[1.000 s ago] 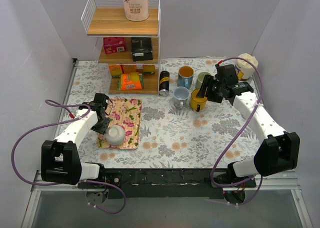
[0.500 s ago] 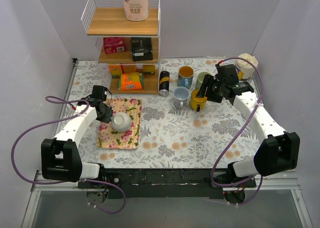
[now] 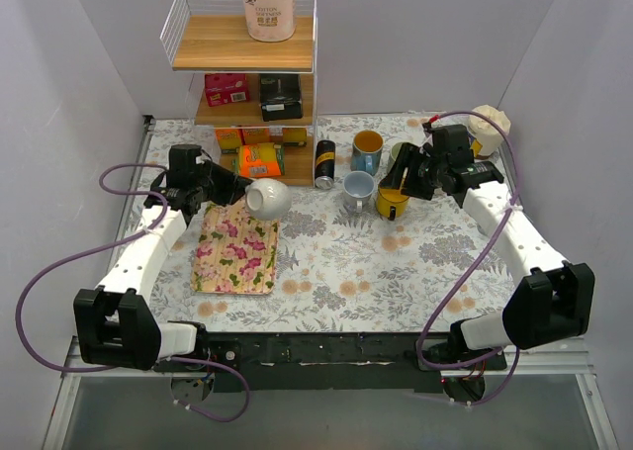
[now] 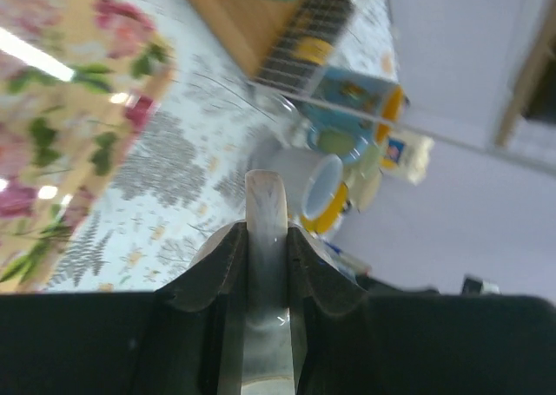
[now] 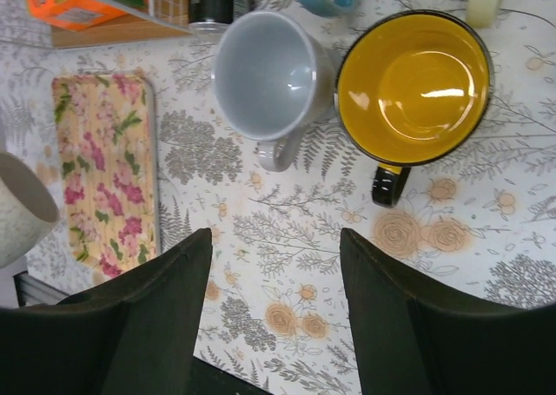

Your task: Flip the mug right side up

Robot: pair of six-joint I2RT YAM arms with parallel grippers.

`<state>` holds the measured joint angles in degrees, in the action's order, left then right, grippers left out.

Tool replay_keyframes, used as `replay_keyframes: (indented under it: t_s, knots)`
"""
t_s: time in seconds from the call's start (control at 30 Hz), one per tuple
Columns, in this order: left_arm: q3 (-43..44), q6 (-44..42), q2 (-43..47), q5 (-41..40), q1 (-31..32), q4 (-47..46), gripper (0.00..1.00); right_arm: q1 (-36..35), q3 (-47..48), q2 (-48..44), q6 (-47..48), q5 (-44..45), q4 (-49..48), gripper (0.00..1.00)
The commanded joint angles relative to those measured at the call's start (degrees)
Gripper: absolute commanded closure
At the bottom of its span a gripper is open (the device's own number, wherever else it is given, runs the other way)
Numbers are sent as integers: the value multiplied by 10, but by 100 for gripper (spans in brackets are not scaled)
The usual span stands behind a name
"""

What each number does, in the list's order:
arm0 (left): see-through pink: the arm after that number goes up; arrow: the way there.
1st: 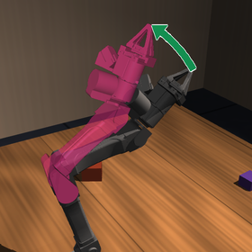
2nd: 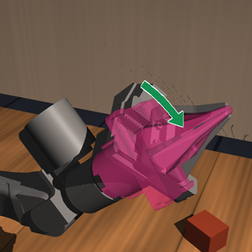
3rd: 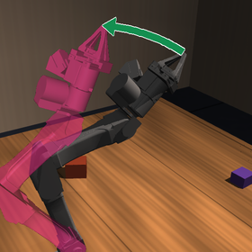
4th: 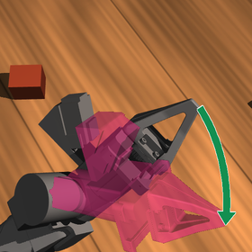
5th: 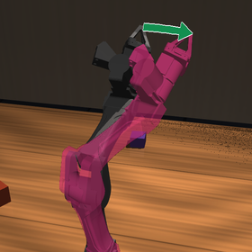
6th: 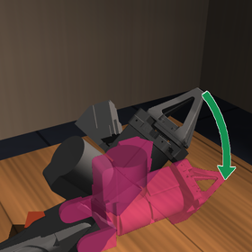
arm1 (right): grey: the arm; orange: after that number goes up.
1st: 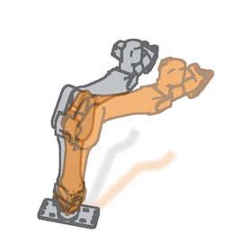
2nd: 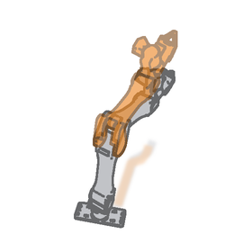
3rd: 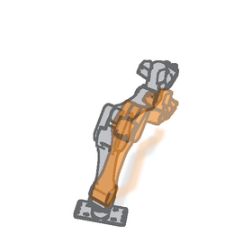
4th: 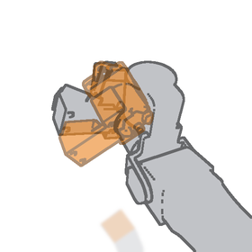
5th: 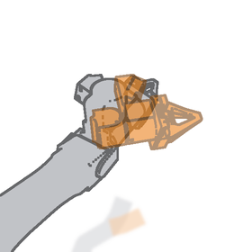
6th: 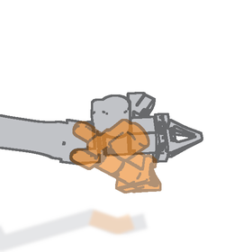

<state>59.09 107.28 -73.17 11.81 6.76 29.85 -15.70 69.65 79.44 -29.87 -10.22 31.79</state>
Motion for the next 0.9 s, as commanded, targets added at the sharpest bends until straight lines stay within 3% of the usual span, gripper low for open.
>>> replay_keyframes:
  t_s: [0.0, 0.17, 0.3, 0.5, 0.7, 0.87]
  knots:
    - [13, -46, 27, 205, 1, -190, 100, 4, 26, -29, -5, -97, -66, 32]
    - [-5, -29, 24, 346, 5, -323, 100, 3, 16, -50, -27, -182, -158, 28]
    - [-18, -9, 30, 385, 28, -422, 100, 3, -4, -66, -57, -282, -254, 25]
    - [-11, -2, 22, 407, 107, -500, 100, -13, -46, -76, -144, -366, -430, 20]
    - [-21, 48, 5, 414, 160, -615, 100, -35, -55, -68, -179, -392, -495, 19]
    - [-19, 57, -7, 420, 168, -633, 100, -55, -57, -68, -182, -414, -536, 19]
